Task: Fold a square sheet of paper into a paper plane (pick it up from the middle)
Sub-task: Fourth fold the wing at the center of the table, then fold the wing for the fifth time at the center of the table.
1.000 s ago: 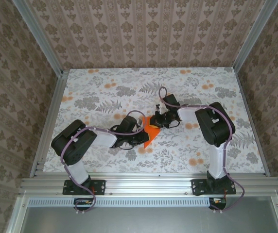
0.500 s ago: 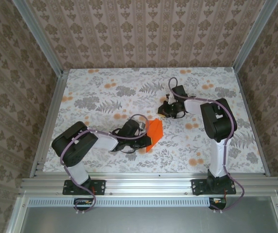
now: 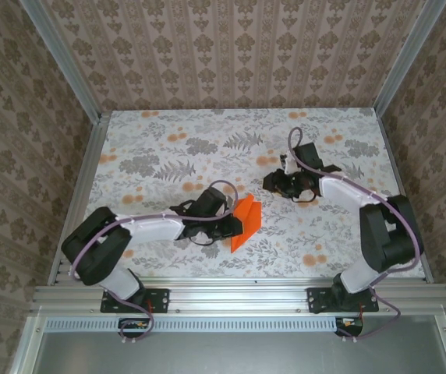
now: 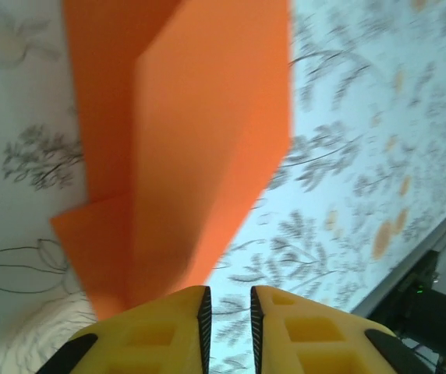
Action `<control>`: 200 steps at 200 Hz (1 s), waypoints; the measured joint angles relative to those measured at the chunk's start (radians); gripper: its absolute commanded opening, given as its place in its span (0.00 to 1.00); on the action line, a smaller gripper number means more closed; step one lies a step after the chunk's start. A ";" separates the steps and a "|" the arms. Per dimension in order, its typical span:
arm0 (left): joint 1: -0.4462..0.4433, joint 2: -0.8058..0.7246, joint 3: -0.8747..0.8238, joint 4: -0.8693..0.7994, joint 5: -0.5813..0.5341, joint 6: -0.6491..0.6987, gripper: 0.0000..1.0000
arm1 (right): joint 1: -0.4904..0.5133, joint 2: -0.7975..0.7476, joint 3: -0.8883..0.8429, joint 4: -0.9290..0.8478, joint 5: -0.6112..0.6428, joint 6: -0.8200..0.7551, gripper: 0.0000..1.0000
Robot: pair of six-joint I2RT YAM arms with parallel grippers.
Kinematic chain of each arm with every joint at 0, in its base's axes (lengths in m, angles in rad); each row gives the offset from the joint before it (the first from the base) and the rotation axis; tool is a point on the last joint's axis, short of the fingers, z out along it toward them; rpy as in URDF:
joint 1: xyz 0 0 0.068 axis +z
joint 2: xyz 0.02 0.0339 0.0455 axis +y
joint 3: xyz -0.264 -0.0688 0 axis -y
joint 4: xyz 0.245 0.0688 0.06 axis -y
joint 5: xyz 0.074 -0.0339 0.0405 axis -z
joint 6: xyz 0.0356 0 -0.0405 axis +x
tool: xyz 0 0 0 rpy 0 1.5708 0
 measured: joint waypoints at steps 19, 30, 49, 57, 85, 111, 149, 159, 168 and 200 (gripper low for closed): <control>0.022 -0.046 0.038 -0.039 -0.005 0.023 0.24 | 0.002 -0.047 -0.082 -0.003 -0.003 0.018 0.46; 0.039 -0.053 0.049 -0.050 -0.006 0.032 0.22 | 0.006 -0.063 -0.122 -0.003 -0.004 0.029 0.49; 0.063 -0.040 0.055 -0.062 0.001 0.054 0.18 | 0.027 -0.075 -0.180 0.000 -0.011 0.051 0.51; 0.068 -0.025 0.057 -0.068 0.005 0.060 0.16 | 0.042 -0.075 -0.197 0.004 -0.014 0.064 0.52; 0.071 0.048 0.074 -0.080 0.037 0.083 0.13 | 0.084 -0.074 -0.233 0.035 -0.027 0.097 0.52; 0.072 0.092 0.092 -0.109 0.041 0.100 0.08 | 0.114 -0.061 -0.240 0.080 -0.033 0.128 0.53; 0.072 0.135 0.117 -0.153 0.034 0.122 0.05 | 0.147 -0.014 -0.242 0.134 -0.033 0.171 0.53; 0.072 0.145 0.117 -0.157 0.034 0.126 0.04 | 0.152 -0.004 -0.242 0.140 -0.032 0.176 0.53; 0.072 0.156 0.117 -0.159 0.034 0.128 0.04 | 0.154 0.003 -0.242 0.140 -0.032 0.183 0.53; 0.073 0.194 0.121 -0.159 0.041 0.135 0.02 | 0.159 0.026 -0.242 0.155 -0.032 0.202 0.53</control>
